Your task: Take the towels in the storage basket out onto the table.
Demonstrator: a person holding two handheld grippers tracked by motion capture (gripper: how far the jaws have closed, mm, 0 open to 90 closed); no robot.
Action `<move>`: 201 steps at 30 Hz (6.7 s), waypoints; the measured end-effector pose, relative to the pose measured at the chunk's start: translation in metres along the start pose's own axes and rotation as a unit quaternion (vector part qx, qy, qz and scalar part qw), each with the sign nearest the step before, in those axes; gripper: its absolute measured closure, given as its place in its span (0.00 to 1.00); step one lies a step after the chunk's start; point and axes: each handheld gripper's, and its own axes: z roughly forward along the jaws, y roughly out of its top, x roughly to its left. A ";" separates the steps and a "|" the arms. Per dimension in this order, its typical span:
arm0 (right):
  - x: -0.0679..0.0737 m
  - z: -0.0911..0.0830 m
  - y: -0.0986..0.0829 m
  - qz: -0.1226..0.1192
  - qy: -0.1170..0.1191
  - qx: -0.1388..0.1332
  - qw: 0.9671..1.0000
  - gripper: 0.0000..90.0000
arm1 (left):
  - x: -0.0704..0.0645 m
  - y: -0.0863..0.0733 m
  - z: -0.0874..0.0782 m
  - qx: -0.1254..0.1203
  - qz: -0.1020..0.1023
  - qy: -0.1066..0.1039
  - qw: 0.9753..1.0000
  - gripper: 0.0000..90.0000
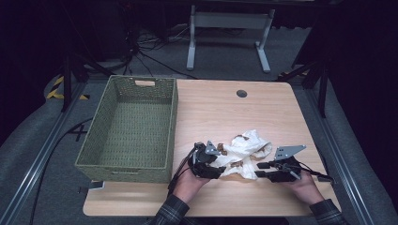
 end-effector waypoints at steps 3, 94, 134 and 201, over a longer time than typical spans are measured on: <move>0.002 0.005 0.000 -0.005 0.004 0.008 1.000 0.69 | 0.001 0.000 0.000 -0.001 0.000 0.002 1.000 0.51; -0.021 -0.054 -0.044 0.023 -0.085 0.029 0.996 0.90 | 0.024 0.036 0.025 -0.004 -0.013 -0.005 1.000 0.72; -0.023 -0.055 -0.044 0.022 -0.082 0.028 0.996 0.90 | 0.037 0.070 0.053 0.004 0.005 -0.008 1.000 0.99; -0.068 0.007 0.069 0.005 -0.083 -0.067 0.994 0.84 | 0.048 0.044 0.038 0.014 -0.019 -0.003 1.000 0.99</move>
